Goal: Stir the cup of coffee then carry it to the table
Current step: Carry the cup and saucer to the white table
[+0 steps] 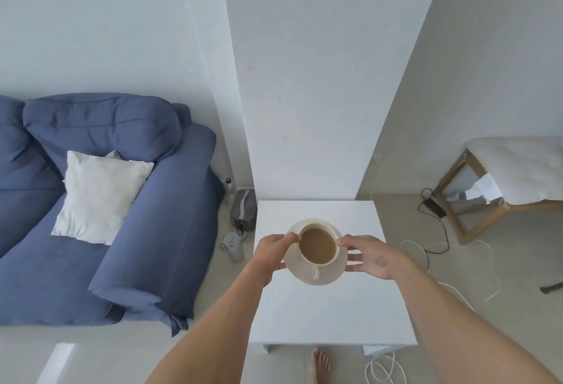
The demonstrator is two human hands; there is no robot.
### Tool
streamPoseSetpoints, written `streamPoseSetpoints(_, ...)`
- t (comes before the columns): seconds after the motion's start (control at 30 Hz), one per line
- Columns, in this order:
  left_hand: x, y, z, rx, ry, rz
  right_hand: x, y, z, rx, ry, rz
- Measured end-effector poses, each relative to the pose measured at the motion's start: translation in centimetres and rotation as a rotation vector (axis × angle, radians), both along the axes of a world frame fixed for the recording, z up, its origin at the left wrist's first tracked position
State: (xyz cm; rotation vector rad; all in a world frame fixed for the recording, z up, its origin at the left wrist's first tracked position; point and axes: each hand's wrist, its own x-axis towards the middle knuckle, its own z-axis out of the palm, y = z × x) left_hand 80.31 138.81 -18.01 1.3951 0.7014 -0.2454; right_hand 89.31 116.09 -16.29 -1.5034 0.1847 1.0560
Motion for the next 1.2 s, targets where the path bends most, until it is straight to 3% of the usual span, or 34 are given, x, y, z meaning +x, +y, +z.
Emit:
streamPoseSetpoints(0.43,11.1,-1.1,-4.7,-0.039,0.066,-0.022,12.2,-1.2,-5.5,-0.014,0.072,-0.012)
streamPoseSetpoints(1.2,16.3,-1.3,-21.9,-0.053,0.253,0.016,18.6,0.5,-24.3,-0.051,0.263,0.074)
